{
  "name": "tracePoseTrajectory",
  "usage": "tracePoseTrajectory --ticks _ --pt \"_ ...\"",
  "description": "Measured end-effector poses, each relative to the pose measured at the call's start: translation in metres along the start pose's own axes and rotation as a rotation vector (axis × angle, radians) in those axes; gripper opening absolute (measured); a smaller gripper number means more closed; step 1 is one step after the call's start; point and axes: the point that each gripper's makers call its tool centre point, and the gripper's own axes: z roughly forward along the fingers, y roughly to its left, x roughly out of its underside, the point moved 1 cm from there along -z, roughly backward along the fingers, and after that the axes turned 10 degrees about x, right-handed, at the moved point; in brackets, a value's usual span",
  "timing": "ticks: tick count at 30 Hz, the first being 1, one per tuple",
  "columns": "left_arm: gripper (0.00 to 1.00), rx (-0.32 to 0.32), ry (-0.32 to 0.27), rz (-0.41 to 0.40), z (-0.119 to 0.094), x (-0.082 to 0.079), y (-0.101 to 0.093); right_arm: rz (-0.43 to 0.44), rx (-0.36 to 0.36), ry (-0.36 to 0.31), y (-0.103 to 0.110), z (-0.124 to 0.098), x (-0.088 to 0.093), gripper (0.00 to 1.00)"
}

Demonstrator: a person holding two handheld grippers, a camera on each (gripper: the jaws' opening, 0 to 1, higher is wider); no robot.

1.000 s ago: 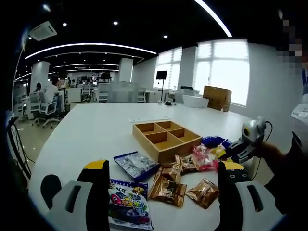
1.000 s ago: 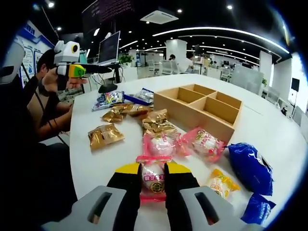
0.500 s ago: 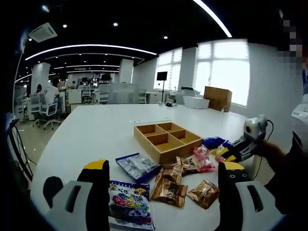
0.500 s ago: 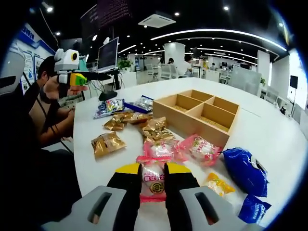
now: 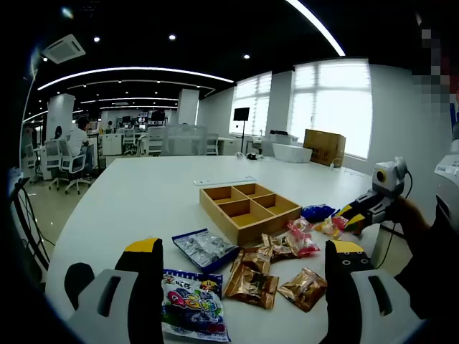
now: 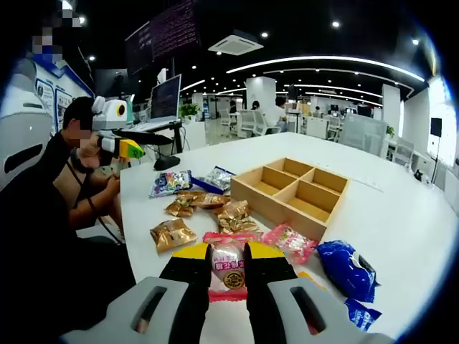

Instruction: Pick up the scattered marshmallows, QQ candies, Oreo cookies, and mixed nuts on the table and sort them into separate containers

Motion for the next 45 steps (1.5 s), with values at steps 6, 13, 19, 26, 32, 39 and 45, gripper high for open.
tracePoseTrajectory --ticks 6,13,19,26,32,39,45 --pt "0.97 0.001 0.002 0.004 0.0 0.0 -0.002 0.025 0.017 -0.007 -0.008 -0.009 -0.001 0.14" --pt "0.97 -0.006 0.005 0.002 -0.001 0.001 -0.002 0.035 0.048 -0.021 -0.018 -0.019 -0.004 0.14" --pt "0.97 -0.003 0.003 0.005 0.0 -0.001 -0.004 0.041 0.058 -0.026 -0.02 -0.021 -0.004 0.14" --pt "0.97 0.0 0.005 0.006 0.001 -0.001 -0.005 0.047 0.069 -0.031 -0.023 -0.023 -0.004 0.14" --pt "0.97 -0.001 0.006 0.008 0.002 -0.001 -0.005 0.053 0.079 -0.033 -0.027 -0.024 -0.004 0.14" --pt "0.97 0.0 0.008 0.01 0.002 -0.002 -0.005 0.064 0.081 -0.038 -0.032 -0.026 -0.006 0.14" --pt "0.97 -0.004 0.01 0.011 0.002 -0.003 -0.004 0.062 0.084 -0.04 -0.036 -0.024 -0.006 0.14"
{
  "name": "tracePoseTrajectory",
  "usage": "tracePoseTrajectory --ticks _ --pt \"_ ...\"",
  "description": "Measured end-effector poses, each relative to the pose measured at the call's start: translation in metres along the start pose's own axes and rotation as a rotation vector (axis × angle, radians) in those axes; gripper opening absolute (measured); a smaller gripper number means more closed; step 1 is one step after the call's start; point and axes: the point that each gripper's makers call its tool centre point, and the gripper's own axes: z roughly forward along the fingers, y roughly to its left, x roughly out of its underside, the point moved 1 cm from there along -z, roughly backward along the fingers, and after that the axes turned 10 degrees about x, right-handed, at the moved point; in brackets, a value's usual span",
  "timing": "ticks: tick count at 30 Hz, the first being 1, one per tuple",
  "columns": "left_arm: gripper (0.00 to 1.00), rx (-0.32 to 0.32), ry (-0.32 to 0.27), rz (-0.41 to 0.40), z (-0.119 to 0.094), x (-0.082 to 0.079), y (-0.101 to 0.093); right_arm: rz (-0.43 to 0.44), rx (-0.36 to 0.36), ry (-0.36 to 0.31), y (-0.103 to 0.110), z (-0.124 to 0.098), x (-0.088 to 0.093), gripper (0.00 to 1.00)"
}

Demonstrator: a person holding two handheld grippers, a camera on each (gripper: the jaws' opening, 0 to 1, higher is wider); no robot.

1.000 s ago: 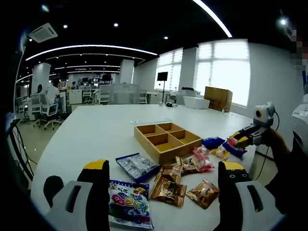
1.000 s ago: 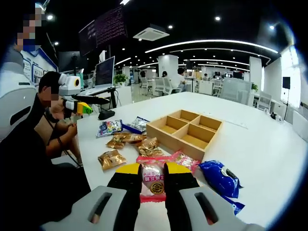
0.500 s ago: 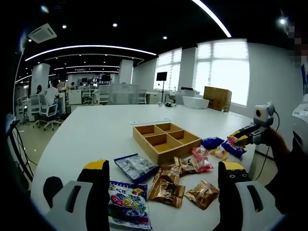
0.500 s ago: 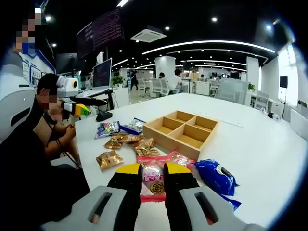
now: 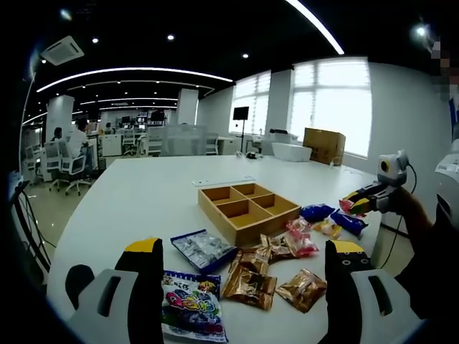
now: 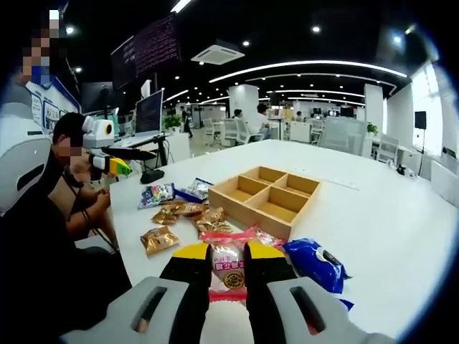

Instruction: Pick up the scattered marshmallows, QQ candies, Oreo cookies, and mixed nuts on the table and sort them into separate containers

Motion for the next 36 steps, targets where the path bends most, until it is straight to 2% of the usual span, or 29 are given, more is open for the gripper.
tracePoseTrajectory --ticks 13,15,17,30,36 --pt "0.97 0.004 -0.006 0.0 -0.001 -0.003 0.0 0.008 0.018 -0.005 -0.018 0.015 -0.007 0.14" --pt "0.97 0.042 -0.033 -0.031 -0.001 -0.008 -0.007 0.01 0.023 -0.012 -0.022 0.018 -0.011 0.14" --pt "0.97 0.051 -0.043 -0.033 0.0 -0.01 -0.009 0.013 0.026 -0.024 -0.026 0.022 -0.017 0.14" --pt "0.97 0.038 -0.031 -0.031 0.001 -0.006 -0.009 -0.04 0.016 -0.038 -0.035 0.047 -0.043 0.14" --pt "0.97 0.045 -0.032 -0.03 0.001 -0.007 -0.01 -0.032 0.007 -0.044 -0.042 0.059 -0.053 0.14"
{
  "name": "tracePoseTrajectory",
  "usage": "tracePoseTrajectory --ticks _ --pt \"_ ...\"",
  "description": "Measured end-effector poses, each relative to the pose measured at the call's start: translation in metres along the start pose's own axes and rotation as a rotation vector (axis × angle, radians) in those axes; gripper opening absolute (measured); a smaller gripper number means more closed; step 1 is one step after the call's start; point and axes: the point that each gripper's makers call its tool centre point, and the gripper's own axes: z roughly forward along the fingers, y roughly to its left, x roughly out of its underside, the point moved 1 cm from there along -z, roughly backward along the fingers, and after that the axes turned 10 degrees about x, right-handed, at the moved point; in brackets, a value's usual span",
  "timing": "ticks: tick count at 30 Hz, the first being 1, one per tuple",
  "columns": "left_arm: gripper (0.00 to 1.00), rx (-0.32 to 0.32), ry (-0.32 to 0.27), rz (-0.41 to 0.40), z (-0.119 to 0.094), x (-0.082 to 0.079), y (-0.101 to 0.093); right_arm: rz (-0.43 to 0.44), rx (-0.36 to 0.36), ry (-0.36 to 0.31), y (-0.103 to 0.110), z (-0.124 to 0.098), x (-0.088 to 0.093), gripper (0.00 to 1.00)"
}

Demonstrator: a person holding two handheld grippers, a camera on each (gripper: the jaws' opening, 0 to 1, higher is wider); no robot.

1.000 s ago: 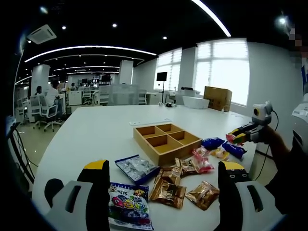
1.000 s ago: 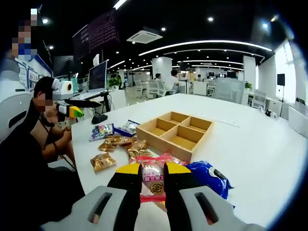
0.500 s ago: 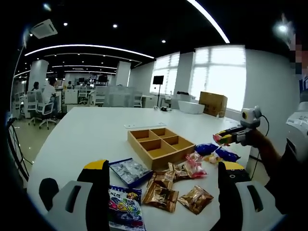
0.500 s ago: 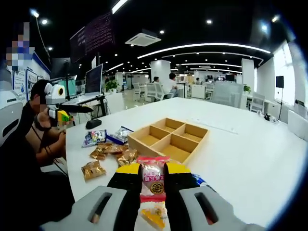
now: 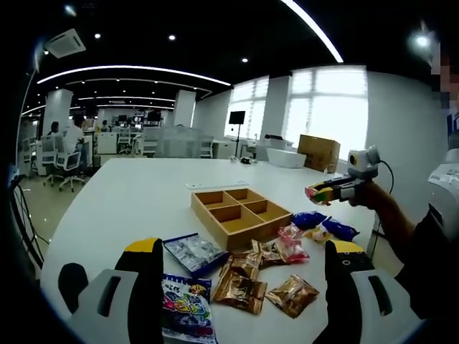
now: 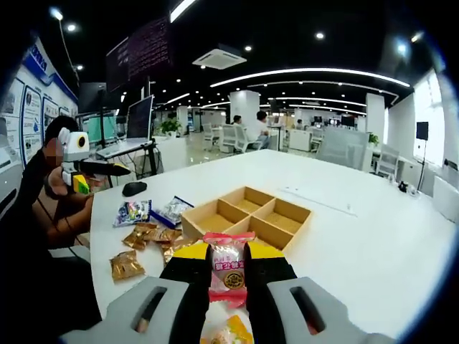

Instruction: Pick up the scattered marshmallows, QQ candies, Oreo cookies, and mixed nuts on the table and sort them into separate containers

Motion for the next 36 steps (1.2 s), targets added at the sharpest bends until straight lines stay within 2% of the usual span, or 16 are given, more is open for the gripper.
tracePoseTrajectory --ticks 11,14,19,21,27,32,36 --pt "0.97 -0.005 -0.008 0.016 -0.001 -0.003 0.0 -0.048 0.029 -0.005 -0.018 0.032 -0.021 0.14" --pt "0.97 -0.031 0.016 0.049 -0.001 0.0 0.004 -0.08 0.048 0.014 -0.024 0.043 -0.023 0.14" --pt "0.97 -0.028 0.023 0.042 -0.002 0.003 0.005 -0.093 0.05 0.032 -0.03 0.062 -0.026 0.14" --pt "0.97 -0.027 0.022 0.041 -0.002 0.003 0.006 -0.124 0.078 0.046 -0.037 0.07 -0.024 0.14" --pt "0.97 -0.023 0.019 0.054 -0.003 0.0 0.006 -0.131 0.099 0.078 -0.052 0.09 -0.021 0.14" --pt "0.97 -0.022 0.023 0.057 -0.003 0.001 0.005 -0.103 0.093 0.086 -0.059 0.104 -0.024 0.14" --pt "0.97 -0.018 0.02 0.067 -0.002 0.0 0.004 -0.084 0.115 0.09 -0.067 0.117 -0.024 0.14"
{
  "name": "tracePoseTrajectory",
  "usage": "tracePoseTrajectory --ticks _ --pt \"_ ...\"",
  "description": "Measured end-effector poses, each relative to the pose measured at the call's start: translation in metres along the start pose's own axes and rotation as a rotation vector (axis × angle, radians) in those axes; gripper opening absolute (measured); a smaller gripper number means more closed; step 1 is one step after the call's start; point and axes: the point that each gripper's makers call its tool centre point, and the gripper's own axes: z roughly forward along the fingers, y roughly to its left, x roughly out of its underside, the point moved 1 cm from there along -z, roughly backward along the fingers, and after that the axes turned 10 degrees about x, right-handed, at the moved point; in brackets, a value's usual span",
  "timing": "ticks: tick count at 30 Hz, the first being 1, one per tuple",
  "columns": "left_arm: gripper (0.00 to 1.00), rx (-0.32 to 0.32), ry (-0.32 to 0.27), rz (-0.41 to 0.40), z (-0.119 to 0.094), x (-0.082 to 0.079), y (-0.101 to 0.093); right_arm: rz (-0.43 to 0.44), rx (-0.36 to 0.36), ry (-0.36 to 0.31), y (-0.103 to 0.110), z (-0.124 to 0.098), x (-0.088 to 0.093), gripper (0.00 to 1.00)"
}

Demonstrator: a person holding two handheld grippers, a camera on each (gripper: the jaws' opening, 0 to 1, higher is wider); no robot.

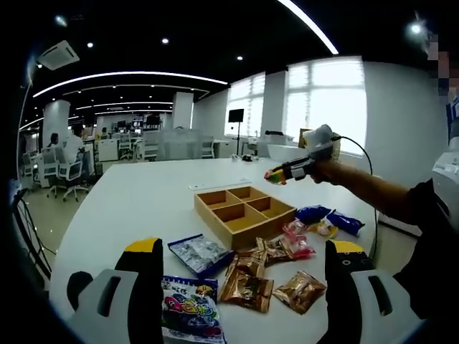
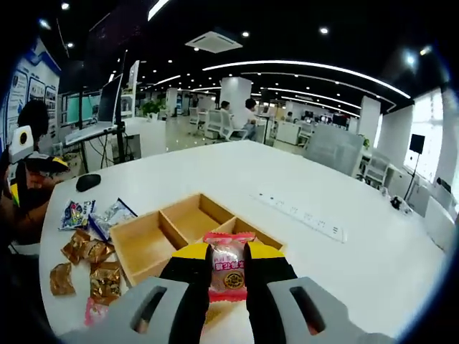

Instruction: Pick up the scattered marshmallows, QQ candies, Oreo cookies, and mixed nuts on the table and sort them into separate containers

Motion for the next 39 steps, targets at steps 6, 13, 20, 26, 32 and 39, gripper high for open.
tracePoseTrajectory --ticks 6,13,20,26,32,39 --pt "0.97 -0.001 0.004 -0.003 0.001 0.0 -0.001 -0.019 0.021 0.017 -0.006 0.019 0.0 0.14" --pt "0.97 -0.001 0.008 -0.011 0.002 0.003 -0.003 -0.042 0.043 0.039 -0.011 0.038 0.005 0.14" --pt "0.97 0.001 0.012 -0.02 0.003 0.006 -0.004 -0.039 0.051 0.046 -0.01 0.055 0.009 0.14" --pt "0.97 -0.001 0.01 -0.024 0.002 0.007 -0.003 0.005 0.051 0.054 -0.011 0.062 0.017 0.14" --pt "0.97 -0.009 0.012 -0.03 0.001 0.009 -0.001 0.034 0.054 0.072 -0.013 0.071 0.024 0.14" --pt "0.97 -0.004 0.015 -0.032 0.002 0.011 -0.001 0.073 0.039 0.079 -0.008 0.076 0.031 0.14"
